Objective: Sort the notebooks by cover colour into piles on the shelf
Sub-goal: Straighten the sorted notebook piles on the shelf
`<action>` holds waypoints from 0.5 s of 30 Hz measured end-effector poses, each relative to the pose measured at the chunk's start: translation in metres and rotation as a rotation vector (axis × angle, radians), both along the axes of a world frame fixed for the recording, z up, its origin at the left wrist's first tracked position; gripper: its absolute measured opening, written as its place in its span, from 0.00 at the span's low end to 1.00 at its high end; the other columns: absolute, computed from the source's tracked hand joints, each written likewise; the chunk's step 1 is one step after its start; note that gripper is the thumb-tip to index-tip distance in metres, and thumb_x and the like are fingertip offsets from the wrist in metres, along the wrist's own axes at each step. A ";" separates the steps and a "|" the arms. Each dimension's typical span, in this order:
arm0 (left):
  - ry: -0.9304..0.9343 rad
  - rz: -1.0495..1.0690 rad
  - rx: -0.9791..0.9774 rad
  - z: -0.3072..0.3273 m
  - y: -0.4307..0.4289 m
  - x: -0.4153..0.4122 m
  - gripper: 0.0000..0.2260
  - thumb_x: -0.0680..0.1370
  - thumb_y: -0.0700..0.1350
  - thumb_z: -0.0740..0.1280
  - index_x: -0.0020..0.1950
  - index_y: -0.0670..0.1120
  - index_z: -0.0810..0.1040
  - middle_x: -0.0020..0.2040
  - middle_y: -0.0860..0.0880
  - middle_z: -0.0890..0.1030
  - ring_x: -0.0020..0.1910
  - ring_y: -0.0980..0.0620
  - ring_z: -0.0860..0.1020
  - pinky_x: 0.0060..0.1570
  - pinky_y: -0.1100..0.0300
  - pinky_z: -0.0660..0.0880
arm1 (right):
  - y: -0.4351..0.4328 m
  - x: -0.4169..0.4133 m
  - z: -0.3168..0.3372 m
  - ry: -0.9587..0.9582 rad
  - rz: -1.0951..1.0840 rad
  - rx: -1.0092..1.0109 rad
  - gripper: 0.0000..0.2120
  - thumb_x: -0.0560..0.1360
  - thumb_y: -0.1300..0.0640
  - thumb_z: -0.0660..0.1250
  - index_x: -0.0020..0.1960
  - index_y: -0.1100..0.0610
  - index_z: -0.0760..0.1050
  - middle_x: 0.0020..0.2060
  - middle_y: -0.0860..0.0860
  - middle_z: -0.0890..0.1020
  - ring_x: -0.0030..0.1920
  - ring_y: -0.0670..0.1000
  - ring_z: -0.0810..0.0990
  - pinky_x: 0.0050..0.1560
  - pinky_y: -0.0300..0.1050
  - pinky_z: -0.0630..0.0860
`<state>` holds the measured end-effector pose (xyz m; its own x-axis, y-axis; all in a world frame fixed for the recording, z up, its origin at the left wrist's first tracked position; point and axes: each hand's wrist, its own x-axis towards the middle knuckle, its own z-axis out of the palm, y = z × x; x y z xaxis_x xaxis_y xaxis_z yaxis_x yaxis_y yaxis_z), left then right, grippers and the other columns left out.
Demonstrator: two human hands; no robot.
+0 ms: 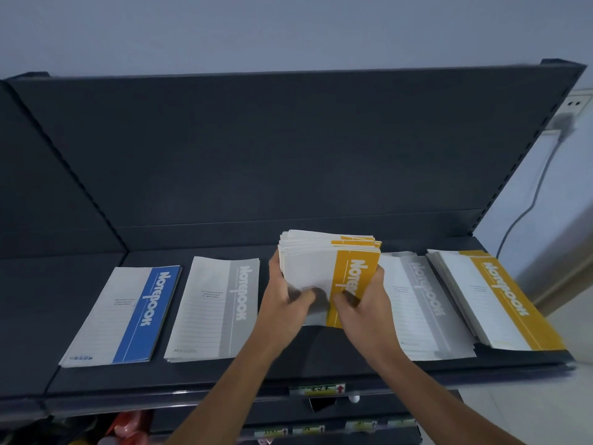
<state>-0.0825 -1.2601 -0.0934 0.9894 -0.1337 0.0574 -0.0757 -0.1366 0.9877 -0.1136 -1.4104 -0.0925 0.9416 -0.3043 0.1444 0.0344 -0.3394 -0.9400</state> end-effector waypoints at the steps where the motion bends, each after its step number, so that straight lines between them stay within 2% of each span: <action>1: 0.014 0.011 -0.004 -0.003 -0.001 -0.001 0.35 0.74 0.44 0.73 0.73 0.62 0.58 0.61 0.68 0.73 0.62 0.64 0.73 0.52 0.72 0.75 | 0.000 -0.001 -0.002 0.006 0.001 -0.008 0.24 0.73 0.59 0.72 0.62 0.44 0.64 0.47 0.37 0.79 0.49 0.38 0.80 0.40 0.32 0.77; 3: 0.029 0.038 -0.022 -0.006 -0.003 -0.002 0.33 0.74 0.47 0.72 0.73 0.61 0.60 0.59 0.68 0.74 0.61 0.66 0.73 0.51 0.74 0.74 | 0.000 -0.002 -0.006 0.012 -0.006 -0.019 0.23 0.74 0.58 0.72 0.62 0.45 0.64 0.48 0.40 0.79 0.49 0.40 0.81 0.40 0.36 0.78; 6: 0.052 0.041 0.002 -0.009 -0.002 -0.001 0.28 0.77 0.49 0.70 0.71 0.61 0.61 0.60 0.66 0.74 0.60 0.69 0.72 0.50 0.76 0.74 | 0.000 -0.003 -0.012 0.010 -0.011 -0.012 0.21 0.76 0.59 0.70 0.62 0.45 0.64 0.49 0.40 0.79 0.49 0.39 0.81 0.40 0.34 0.78; 8: 0.041 0.055 0.093 -0.010 -0.002 -0.001 0.25 0.79 0.49 0.69 0.71 0.61 0.60 0.62 0.63 0.73 0.61 0.66 0.73 0.52 0.71 0.76 | -0.001 -0.002 -0.012 0.030 -0.008 -0.047 0.20 0.78 0.58 0.69 0.63 0.45 0.64 0.51 0.40 0.78 0.51 0.41 0.80 0.40 0.33 0.78; 10: -0.011 0.139 0.234 -0.010 -0.003 0.002 0.25 0.79 0.49 0.70 0.71 0.57 0.61 0.63 0.58 0.71 0.60 0.59 0.73 0.52 0.68 0.72 | -0.007 0.002 -0.010 0.054 -0.018 -0.136 0.20 0.78 0.57 0.70 0.65 0.47 0.66 0.54 0.42 0.76 0.52 0.42 0.78 0.42 0.33 0.74; 13: -0.034 0.269 0.406 -0.003 -0.005 0.006 0.21 0.78 0.50 0.71 0.67 0.50 0.67 0.59 0.52 0.70 0.52 0.56 0.72 0.44 0.65 0.68 | -0.015 0.015 -0.002 0.093 -0.004 -0.229 0.18 0.75 0.57 0.72 0.61 0.46 0.71 0.51 0.42 0.77 0.51 0.43 0.77 0.45 0.38 0.74; 15: -0.018 0.308 0.525 0.000 -0.007 0.009 0.20 0.78 0.55 0.70 0.64 0.49 0.69 0.57 0.50 0.72 0.51 0.53 0.73 0.45 0.61 0.69 | -0.017 0.025 0.002 0.192 0.003 -0.193 0.16 0.74 0.57 0.73 0.58 0.47 0.72 0.48 0.42 0.81 0.46 0.42 0.80 0.40 0.39 0.75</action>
<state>-0.0737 -1.2666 -0.0936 0.9866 0.1430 0.0786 0.0282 -0.6236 0.7812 -0.0882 -1.4279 -0.0901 0.9582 -0.2857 0.0179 -0.1371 -0.5130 -0.8474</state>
